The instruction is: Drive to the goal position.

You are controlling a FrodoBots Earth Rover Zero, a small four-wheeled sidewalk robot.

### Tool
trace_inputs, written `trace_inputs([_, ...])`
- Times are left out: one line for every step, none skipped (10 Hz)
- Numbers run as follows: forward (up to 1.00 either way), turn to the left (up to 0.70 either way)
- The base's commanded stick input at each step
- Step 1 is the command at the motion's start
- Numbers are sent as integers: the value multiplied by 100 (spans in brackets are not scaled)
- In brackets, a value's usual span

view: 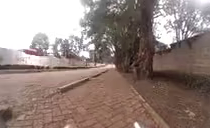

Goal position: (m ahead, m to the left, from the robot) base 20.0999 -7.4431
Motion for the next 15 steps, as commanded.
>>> trace_inputs([50, 0])
trace_inputs([50, 0])
trace_inputs([50, 0])
trace_inputs([50, 0])
trace_inputs([50, 0])
trace_inputs([50, 0])
trace_inputs([50, 0])
trace_inputs([50, 0])
trace_inputs([50, 0])
trace_inputs([50, 0])
trace_inputs([50, 0])
trace_inputs([50, 0])
trace_inputs([50, 0])
trace_inputs([50, 0])
trace_inputs([50, 0])
